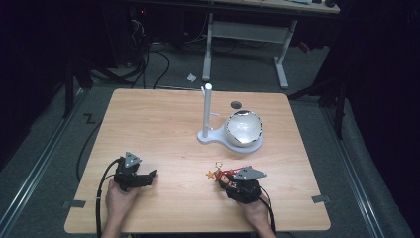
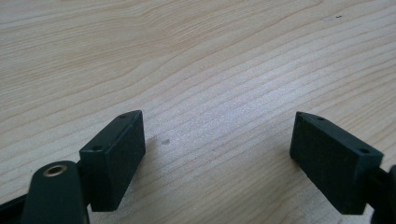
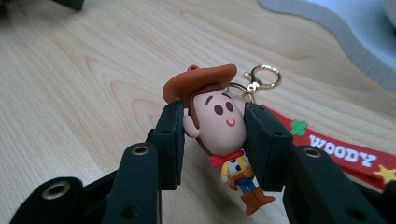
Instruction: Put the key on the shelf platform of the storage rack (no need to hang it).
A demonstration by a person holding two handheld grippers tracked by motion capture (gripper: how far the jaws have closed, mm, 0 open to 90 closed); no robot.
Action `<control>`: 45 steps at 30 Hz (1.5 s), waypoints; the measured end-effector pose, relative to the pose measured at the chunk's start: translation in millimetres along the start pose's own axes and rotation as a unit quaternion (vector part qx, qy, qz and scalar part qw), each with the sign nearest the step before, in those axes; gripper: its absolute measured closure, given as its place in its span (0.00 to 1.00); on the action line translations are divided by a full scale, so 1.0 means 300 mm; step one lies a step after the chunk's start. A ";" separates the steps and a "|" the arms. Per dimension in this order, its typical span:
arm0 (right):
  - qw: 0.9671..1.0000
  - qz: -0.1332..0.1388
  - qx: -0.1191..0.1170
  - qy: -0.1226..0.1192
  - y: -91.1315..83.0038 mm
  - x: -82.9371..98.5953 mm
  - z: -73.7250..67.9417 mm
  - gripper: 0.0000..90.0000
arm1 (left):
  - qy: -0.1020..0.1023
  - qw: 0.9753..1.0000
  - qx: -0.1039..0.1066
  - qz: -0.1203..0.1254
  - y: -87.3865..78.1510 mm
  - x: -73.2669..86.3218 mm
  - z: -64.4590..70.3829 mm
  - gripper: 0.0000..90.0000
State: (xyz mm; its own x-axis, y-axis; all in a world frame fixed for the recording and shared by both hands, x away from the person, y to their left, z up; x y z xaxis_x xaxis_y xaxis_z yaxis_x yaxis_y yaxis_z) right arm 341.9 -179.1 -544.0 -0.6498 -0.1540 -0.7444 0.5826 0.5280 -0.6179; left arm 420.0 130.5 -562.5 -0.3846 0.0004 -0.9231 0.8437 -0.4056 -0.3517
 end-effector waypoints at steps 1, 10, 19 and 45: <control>1.000 0.005 -0.003 0.007 -0.013 -0.010 0.004 0.67 | 0.000 1.000 0.000 0.000 0.000 0.000 0.000 0.21; 0.999 0.036 -0.020 0.013 -0.098 -0.084 0.010 0.67 | 0.000 1.000 0.000 0.000 0.000 0.000 0.000 0.21; 0.995 0.078 -0.053 0.026 -0.204 -0.199 0.018 0.68 | -0.001 1.000 0.000 0.001 0.000 0.000 0.001 0.21; 0.989 0.133 -0.052 0.040 -0.349 -0.369 0.099 0.68 | 0.002 1.000 0.004 0.001 -0.004 0.001 0.004 0.22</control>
State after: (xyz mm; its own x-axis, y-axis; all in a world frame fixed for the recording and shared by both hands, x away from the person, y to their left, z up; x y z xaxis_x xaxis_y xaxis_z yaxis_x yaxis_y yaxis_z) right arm 367.3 -242.1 -404.4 -0.5193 0.0671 -0.8520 0.6876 0.6248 -0.3699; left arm 418.5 130.0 -562.2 -0.3818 0.0029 -0.9242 0.8412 -0.4131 -0.3488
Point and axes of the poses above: each handheld gripper's, and its own axes: y roughly forward along the jaws, x roughly out of its underside, z roughly to its right, the point moved 4 cm from there along y, roughly forward along the jaws, and after that the axes turned 15 degrees about y, right-handed, at the moved point
